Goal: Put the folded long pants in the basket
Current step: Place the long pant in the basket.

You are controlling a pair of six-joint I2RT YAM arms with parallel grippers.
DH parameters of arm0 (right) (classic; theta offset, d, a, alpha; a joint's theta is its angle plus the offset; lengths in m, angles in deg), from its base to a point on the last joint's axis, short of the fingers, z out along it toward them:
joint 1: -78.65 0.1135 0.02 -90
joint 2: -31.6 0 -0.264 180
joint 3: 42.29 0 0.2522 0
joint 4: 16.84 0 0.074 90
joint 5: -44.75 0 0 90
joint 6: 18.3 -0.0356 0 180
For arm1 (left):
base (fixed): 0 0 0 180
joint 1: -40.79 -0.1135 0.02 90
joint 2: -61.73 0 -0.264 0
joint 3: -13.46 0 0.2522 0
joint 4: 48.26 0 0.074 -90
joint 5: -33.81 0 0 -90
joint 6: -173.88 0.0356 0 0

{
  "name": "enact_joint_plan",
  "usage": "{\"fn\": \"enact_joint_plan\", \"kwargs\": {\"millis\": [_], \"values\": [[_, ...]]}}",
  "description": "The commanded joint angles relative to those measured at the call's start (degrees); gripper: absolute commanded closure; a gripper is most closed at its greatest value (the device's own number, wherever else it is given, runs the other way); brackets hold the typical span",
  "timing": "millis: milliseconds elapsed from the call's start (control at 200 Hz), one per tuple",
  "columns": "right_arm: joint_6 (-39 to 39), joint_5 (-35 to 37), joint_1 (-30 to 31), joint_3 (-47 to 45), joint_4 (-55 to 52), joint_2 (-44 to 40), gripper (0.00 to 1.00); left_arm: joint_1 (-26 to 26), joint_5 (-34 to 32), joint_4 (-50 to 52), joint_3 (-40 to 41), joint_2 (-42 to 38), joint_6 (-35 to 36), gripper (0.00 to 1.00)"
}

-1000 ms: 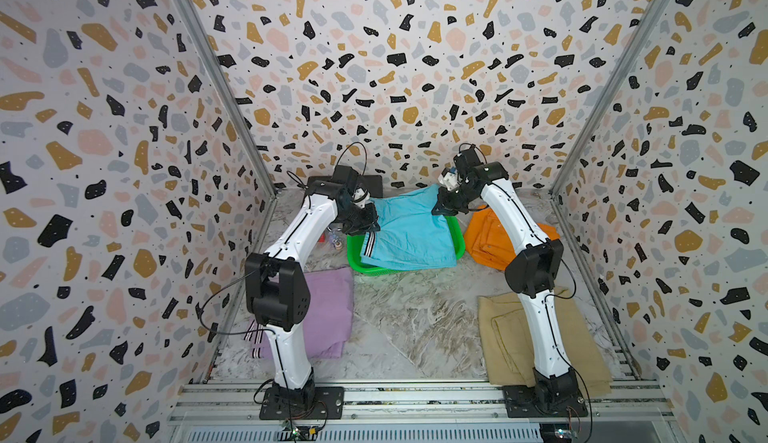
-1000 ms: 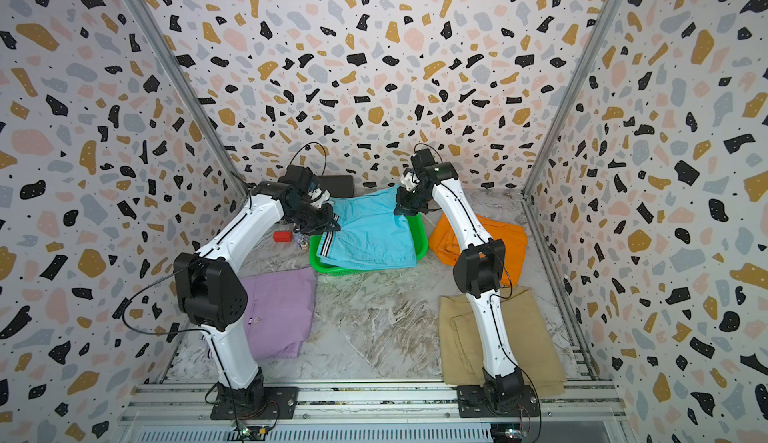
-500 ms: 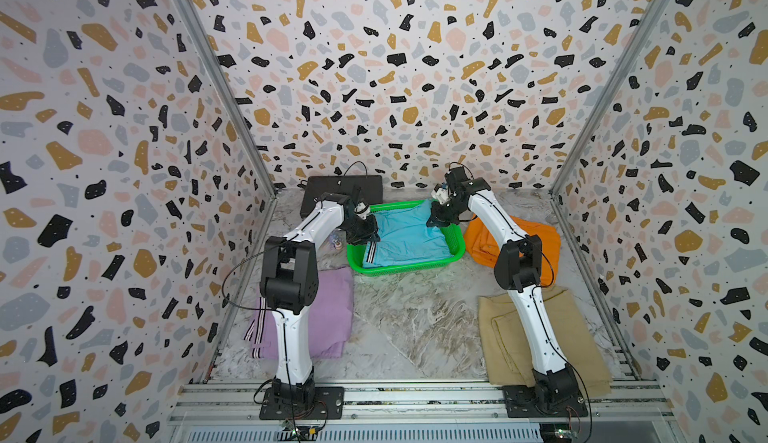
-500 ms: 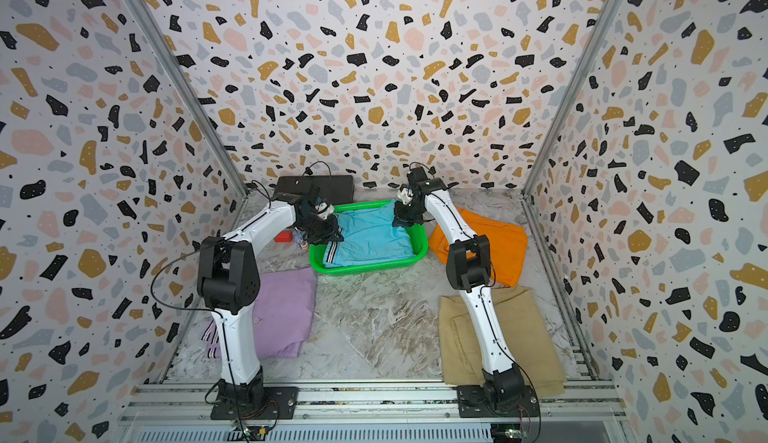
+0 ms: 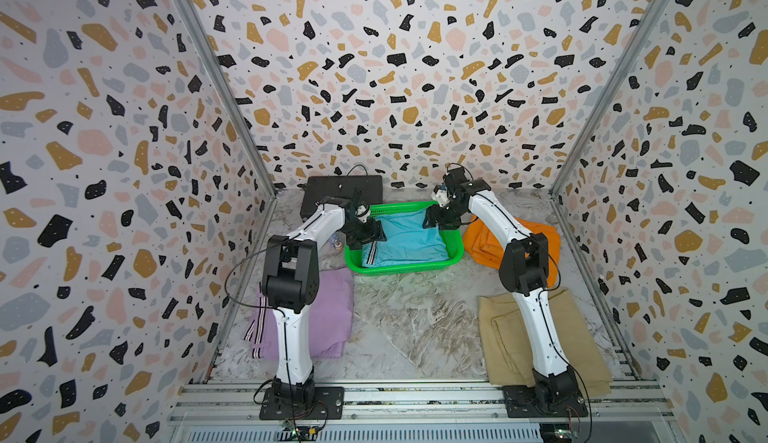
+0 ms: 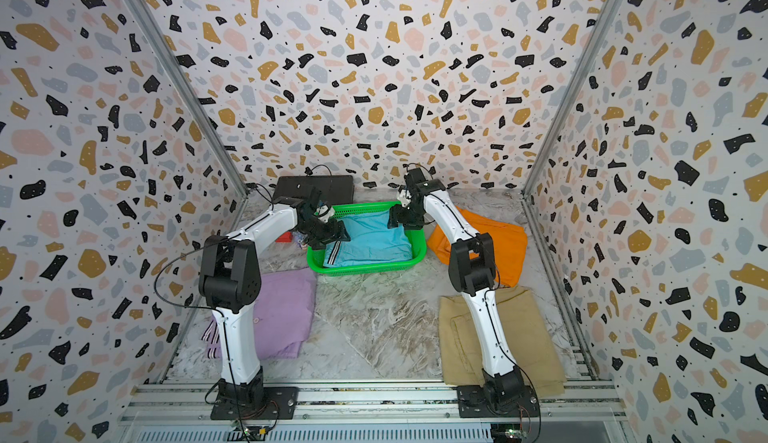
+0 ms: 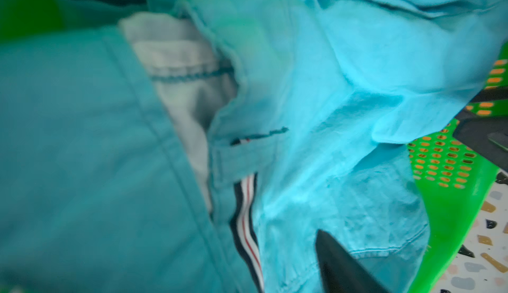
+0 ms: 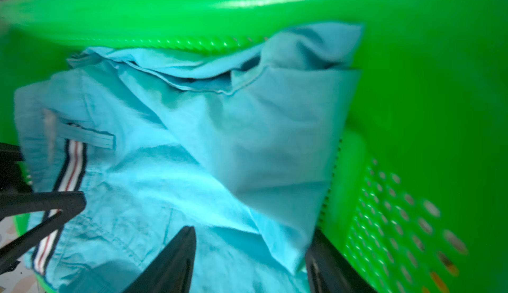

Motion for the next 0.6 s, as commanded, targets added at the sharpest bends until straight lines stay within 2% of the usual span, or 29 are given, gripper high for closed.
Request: {"fn": "enact_joint_plan", "kwargs": {"millis": [0,215,300,390,476,596], "values": [[-1.2,1.9,0.1,-1.4,0.9,-8.6,0.30,-0.7,-2.3,0.0,1.3,-7.6,1.3,0.00],[-3.3,2.9,1.5,-11.7,2.6,-21.3,0.28,-0.7,-3.2,0.8,6.6,-22.3,-2.2,0.00],[-4.5,1.1,3.2,-19.3,5.0,-26.9,0.29,-0.7,0.8,0.9,12.6,-27.6,-6.2,0.14],[-5.8,-0.5,5.1,-25.4,6.1,-30.4,0.36,-0.3,5.1,-1.0,20.1,-31.0,-9.7,0.27],[-7.5,-0.8,6.5,-30.9,6.1,-32.3,0.41,-0.1,8.2,-3.3,25.7,-31.1,-10.2,0.34],[-8.9,-0.7,8.0,-37.7,8.0,-35.7,0.41,-0.2,10.7,-3.4,26.4,-28.2,-8.4,0.39]]}}
